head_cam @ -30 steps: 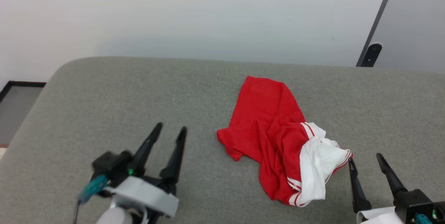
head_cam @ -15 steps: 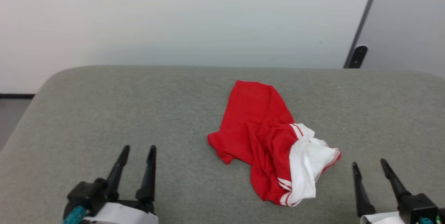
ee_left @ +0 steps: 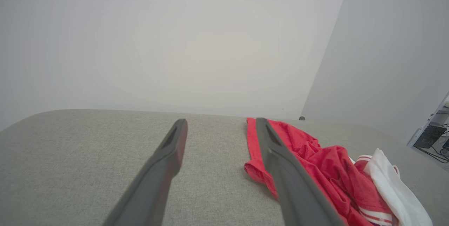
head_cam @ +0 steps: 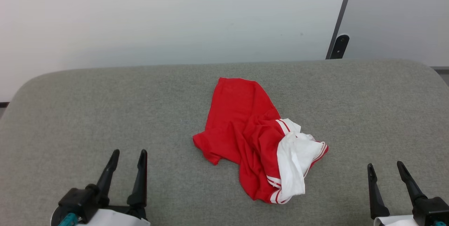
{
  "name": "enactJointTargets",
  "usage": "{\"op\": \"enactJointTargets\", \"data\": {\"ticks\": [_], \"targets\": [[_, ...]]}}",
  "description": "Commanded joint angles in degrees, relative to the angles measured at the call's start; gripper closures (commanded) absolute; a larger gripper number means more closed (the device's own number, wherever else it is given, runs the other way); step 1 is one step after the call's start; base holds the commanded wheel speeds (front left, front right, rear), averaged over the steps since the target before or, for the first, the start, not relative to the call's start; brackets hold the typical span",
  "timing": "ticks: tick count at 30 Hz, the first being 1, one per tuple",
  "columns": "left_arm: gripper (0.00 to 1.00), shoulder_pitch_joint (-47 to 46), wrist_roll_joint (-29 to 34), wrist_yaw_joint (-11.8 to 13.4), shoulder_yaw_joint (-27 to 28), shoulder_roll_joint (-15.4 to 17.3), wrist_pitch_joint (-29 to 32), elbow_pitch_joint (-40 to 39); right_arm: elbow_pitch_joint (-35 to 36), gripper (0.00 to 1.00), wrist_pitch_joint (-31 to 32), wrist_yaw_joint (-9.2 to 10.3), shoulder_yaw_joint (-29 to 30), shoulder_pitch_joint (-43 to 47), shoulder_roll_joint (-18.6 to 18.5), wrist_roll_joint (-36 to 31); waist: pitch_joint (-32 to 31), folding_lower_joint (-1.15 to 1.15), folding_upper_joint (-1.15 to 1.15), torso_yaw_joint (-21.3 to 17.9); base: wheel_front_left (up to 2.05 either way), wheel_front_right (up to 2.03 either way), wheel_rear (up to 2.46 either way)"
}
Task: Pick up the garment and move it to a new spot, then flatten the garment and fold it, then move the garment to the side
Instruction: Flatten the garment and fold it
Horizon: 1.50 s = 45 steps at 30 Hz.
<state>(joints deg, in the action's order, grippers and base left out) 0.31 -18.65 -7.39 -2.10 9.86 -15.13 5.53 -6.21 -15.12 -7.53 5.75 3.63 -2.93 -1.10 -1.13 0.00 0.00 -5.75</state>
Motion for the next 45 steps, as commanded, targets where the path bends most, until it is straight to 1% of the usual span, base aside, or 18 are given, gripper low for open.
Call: {"op": "enactJointTargets", "data": {"ticks": [1, 11, 18, 21, 25, 26, 30, 33, 37, 39, 41, 45], "targets": [[0.00, 0.5, 0.0, -0.2, -0.2, 0.1, 0.0, -0.2, 0.0, 0.00, -0.1, 0.08, -0.1, -0.1, 0.1, -0.4, 0.1, 0.00, 0.00, 0.1, 0.00, 0.00, 0.00], [0.00, 0.3, -0.1, -0.2, -0.5, -0.2, 0.0, -0.1, -0.1, 0.00, -0.1, 0.08, -1.1, -0.1, 0.1, -0.5, 0.2, 0.00, 0.00, 0.9, 0.00, 0.00, 0.00], [0.00, 0.1, -0.3, -0.2, 0.3, -0.1, 0.0, -0.2, -0.7, 0.00, -0.1, 0.08, -2.3, 0.4, 0.1, -0.5, 0.4, 0.00, 0.00, 1.9, 0.00, 0.00, 0.00], [0.00, -0.2, -0.5, -0.2, 0.8, 0.1, 0.0, 0.2, -1.0, 0.00, -0.1, 0.08, -3.2, 0.3, 0.0, -0.7, 0.5, 0.00, 0.00, 3.0, 0.00, 0.00, 0.00], [0.00, -0.8, -0.4, -0.2, 2.1, 0.5, 0.0, 0.7, -1.7, 0.00, -0.1, 0.08, -4.9, 0.7, -0.4, -0.5, 0.5, 0.00, 0.00, 5.5, 0.00, 0.00, 0.00], [0.00, -0.8, -0.4, -0.2, 2.1, 0.5, 0.0, 0.7, -1.7, 0.00, -0.1, 0.08, -4.9, 0.7, -0.4, -0.5, 0.5, 0.00, 0.00, 5.5, 0.00, 0.00, 0.00], [0.00, -1.1, -0.3, -0.2, 4.0, 0.7, 0.0, 1.2, -3.0, 0.00, 0.2, 0.08, -6.2, 0.7, -0.9, 0.2, 0.4, 0.00, 0.00, 8.5, 0.00, 0.00, 0.00], [0.00, -0.8, -0.4, -0.2, 4.9, 0.8, 0.0, 1.1, -3.8, 0.00, 2.7, 0.08, -7.8, -0.1, -1.8, 0.9, 0.2, 0.00, 0.00, 10.6, 0.00, 0.00, 0.00], [0.00, -0.5, -0.2, -0.2, 4.8, 0.4, 0.0, 1.4, -3.5, 0.00, 8.5, 0.08, -10.3, -1.7, -3.8, 4.0, -0.1, 0.00, 0.00, 12.8, 0.00, 0.00, 0.00], [0.00, -0.2, -0.3, -0.2, 4.6, 0.0, 0.0, 1.6, -3.2, 0.00, 12.5, 0.08, -11.6, -2.4, -4.8, 6.3, -0.2, 0.00, 0.00, 13.6, 0.00, 0.00, 0.00], [0.00, -0.3, -0.3, -0.2, 4.1, -0.4, 0.0, 1.7, -2.4, 0.00, 16.6, 0.08, -12.6, -3.6, -6.6, 7.7, -0.2, 0.00, 0.00, 14.5, 0.00, 0.00, 0.00], [0.00, -0.8, -0.4, -0.2, 3.2, -1.1, 0.0, 2.1, -1.1, 0.00, 25.4, 0.08, -13.4, -4.9, -8.6, 10.2, 0.2, 0.00, 0.00, 15.7, 0.00, 0.00, 0.00]]}}
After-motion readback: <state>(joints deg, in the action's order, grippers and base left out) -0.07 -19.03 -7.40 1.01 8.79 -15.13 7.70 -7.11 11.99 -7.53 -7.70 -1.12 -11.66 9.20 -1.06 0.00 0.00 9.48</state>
